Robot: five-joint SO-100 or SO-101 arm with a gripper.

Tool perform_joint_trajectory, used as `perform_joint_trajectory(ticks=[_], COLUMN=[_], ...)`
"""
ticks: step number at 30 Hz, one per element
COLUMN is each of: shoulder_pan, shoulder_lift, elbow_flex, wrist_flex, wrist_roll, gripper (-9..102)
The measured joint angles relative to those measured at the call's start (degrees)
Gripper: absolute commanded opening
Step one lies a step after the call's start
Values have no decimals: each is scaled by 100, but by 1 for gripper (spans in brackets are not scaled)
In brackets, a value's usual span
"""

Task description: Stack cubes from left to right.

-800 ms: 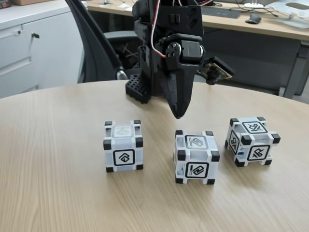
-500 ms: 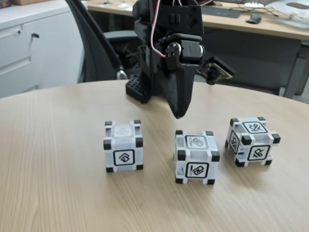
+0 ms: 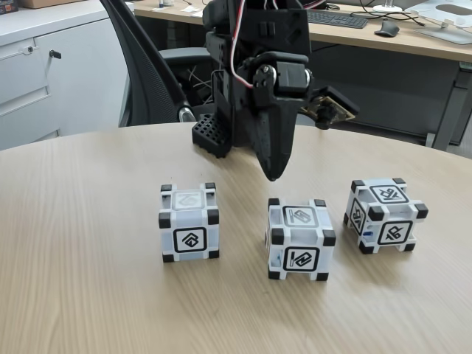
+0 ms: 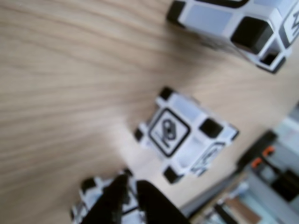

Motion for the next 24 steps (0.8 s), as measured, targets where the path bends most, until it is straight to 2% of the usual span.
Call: perform_joint_trajectory(ticks=[24], shoulder_pan=[0], shoulder_lift=[-9], elbow_flex=[0], wrist_flex=[0], wrist_roll=[439], gripper=[0])
